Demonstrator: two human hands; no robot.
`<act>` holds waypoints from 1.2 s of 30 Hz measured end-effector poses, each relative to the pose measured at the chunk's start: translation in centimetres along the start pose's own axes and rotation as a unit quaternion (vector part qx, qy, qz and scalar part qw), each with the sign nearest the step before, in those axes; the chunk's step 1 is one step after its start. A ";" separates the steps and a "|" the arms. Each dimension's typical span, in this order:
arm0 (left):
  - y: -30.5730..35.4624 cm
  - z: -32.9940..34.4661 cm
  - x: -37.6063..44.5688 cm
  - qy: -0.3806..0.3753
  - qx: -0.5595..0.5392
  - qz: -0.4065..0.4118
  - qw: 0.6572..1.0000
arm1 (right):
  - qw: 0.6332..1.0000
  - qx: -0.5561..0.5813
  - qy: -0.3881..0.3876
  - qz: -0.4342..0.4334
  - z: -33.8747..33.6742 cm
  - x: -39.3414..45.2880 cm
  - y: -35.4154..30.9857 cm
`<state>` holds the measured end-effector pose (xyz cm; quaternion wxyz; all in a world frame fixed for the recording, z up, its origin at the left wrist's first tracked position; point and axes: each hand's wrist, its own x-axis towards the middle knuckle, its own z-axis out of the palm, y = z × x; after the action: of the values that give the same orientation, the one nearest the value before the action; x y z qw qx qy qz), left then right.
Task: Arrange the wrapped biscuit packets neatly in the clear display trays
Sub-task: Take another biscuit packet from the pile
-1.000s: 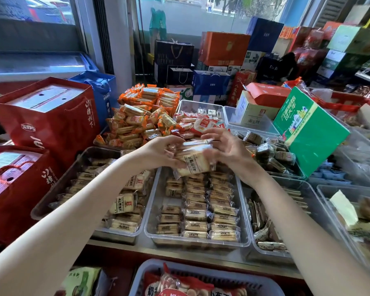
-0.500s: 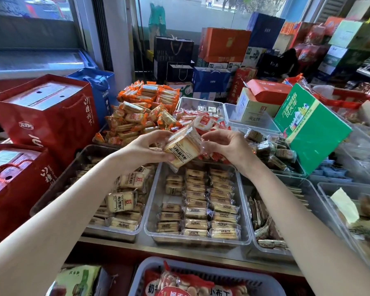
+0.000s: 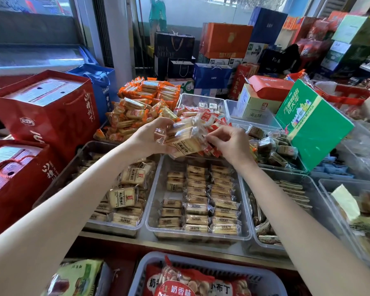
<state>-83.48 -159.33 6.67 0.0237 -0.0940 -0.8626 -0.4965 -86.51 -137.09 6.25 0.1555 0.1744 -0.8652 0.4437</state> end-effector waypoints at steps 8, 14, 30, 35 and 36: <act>-1.1 0.7 -1.1 -0.058 -0.075 -0.070 0.993 | 0.959 0.260 -0.020 0.116 0.9 -1.1 -0.5; -1.3 0.6 -1.4 -0.070 -0.094 -0.086 0.989 | 0.916 0.355 -0.045 0.178 0.6 -1.1 -0.5; -0.6 1.0 -0.5 -0.033 -0.042 -0.091 0.994 | 0.996 0.058 -0.046 0.045 0.4 -0.9 -0.4; -1.4 1.7 -1.4 -0.052 -0.035 -0.118 0.991 | 0.999 -0.014 -0.004 -0.044 1.2 -1.2 -0.4; -1.6 1.8 -1.5 -0.050 -0.038 -0.117 0.991 | 0.999 -0.022 -0.024 -0.039 1.1 -1.0 -0.3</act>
<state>-82.24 -158.81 4.18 -0.0815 -0.0176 -0.8482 -0.5230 -85.63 -138.05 5.44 0.1555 0.2147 -0.8711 0.4135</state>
